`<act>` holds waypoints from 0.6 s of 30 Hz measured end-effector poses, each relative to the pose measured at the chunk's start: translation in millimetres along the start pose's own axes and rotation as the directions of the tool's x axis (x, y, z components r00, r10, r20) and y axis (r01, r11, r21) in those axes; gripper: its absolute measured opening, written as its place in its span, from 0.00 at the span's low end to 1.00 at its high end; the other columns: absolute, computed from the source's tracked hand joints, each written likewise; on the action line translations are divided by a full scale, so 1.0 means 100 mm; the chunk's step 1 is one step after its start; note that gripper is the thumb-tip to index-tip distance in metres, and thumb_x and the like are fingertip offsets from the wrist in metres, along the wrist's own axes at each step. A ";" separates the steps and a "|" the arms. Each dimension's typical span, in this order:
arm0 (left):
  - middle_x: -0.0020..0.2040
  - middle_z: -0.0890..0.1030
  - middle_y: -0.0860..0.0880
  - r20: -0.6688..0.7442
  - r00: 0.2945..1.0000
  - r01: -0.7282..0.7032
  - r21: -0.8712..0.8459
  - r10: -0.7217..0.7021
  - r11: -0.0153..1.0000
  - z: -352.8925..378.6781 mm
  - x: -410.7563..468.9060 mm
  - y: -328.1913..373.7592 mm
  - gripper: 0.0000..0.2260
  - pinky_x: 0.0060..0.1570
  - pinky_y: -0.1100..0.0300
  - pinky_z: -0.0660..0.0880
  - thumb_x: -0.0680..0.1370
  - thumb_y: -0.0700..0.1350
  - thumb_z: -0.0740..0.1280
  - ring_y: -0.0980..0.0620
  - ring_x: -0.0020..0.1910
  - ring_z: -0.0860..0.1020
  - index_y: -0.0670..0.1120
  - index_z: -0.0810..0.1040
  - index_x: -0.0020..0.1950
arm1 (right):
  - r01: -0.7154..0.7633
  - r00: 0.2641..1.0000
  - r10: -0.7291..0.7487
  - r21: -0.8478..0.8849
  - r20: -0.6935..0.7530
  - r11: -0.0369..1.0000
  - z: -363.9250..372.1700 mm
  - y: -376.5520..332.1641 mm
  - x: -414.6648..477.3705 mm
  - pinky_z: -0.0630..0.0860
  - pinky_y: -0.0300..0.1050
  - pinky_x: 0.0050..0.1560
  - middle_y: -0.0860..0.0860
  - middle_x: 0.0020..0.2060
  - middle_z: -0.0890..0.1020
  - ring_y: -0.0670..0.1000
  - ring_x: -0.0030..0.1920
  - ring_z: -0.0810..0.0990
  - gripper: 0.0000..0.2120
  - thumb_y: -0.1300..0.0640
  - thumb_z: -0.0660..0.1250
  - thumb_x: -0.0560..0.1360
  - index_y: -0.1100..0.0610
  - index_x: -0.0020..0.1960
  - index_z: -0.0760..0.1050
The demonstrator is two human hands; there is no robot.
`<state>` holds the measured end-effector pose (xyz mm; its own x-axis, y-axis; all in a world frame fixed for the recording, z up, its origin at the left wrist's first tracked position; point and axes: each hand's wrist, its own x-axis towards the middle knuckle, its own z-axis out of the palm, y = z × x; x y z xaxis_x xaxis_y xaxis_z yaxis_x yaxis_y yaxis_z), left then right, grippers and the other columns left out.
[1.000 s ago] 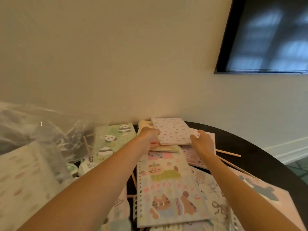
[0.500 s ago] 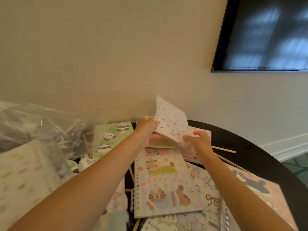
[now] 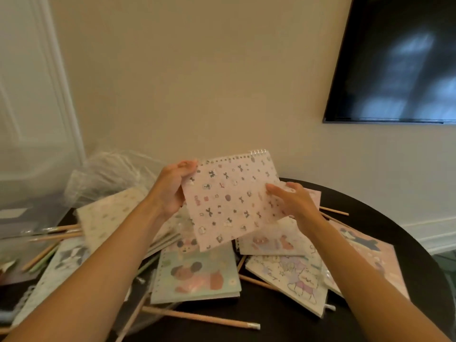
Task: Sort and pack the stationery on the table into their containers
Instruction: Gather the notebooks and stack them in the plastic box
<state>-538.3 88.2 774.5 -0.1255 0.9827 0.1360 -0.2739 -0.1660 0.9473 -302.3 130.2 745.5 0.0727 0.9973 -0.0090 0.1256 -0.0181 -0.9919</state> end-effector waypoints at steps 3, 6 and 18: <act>0.36 0.78 0.47 -0.078 0.997 0.010 0.017 -0.008 1.000 -0.21 -0.23 0.16 0.08 0.33 0.59 0.78 0.79 0.39 0.61 0.51 0.34 0.79 0.42 0.74 0.41 | 0.046 0.984 -0.039 -0.038 0.173 0.998 0.18 -0.08 -0.33 0.78 0.53 0.49 0.54 0.48 0.83 0.56 0.51 0.82 0.11 0.54 0.69 0.74 0.58 0.54 0.77; 0.38 0.80 0.48 -0.144 0.989 -0.017 0.104 0.032 0.994 -0.41 -0.41 0.26 0.06 0.32 0.62 0.78 0.78 0.38 0.63 0.53 0.34 0.81 0.42 0.77 0.42 | 0.082 0.948 -0.080 0.008 0.309 0.997 0.32 -0.10 -0.56 0.81 0.51 0.43 0.55 0.46 0.84 0.55 0.44 0.83 0.05 0.58 0.63 0.78 0.55 0.52 0.75; 0.69 0.67 0.44 0.001 0.965 0.120 0.886 -0.261 0.447 -1.02 -0.78 0.08 0.30 0.57 0.56 0.67 0.74 0.35 0.64 0.46 0.67 0.66 0.47 0.59 0.74 | -0.087 0.976 0.044 0.195 0.211 0.977 0.23 0.03 -0.99 0.74 0.35 0.22 0.52 0.39 0.77 0.44 0.24 0.80 0.21 0.65 0.61 0.78 0.56 0.70 0.63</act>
<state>-628.1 1.6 741.4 -0.0487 0.9921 -0.1159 0.7075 0.1161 0.6971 -332.0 32.7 740.1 -0.1321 0.9880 -0.0795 -0.0769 -0.0901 -0.9930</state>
